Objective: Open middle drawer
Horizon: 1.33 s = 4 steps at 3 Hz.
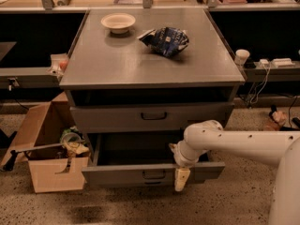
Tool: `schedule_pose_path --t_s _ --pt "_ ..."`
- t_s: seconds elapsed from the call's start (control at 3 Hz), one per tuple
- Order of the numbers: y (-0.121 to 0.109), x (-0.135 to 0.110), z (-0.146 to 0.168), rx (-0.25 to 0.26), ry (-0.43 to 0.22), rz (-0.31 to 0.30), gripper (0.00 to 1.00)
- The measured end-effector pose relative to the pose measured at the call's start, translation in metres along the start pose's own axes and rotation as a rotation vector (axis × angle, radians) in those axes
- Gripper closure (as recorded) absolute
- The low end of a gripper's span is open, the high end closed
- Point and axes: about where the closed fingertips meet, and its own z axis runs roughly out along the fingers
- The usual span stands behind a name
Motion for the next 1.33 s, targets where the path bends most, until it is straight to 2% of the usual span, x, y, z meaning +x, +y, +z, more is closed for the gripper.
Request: schedule_pose_path --t_s 0.33,0.67,1.0,1.33 --pt "0.003 0.001 0.006 -0.018 0.007 -0.007 0.0" --pt "0.02 0.004 0.034 -0.117 0.046 -0.041 0.0" --pt "0.041 0.012 0.055 -0.202 0.083 -0.051 0.19" --pt "0.045 0.01 0.048 -0.21 0.084 -0.046 0.5"
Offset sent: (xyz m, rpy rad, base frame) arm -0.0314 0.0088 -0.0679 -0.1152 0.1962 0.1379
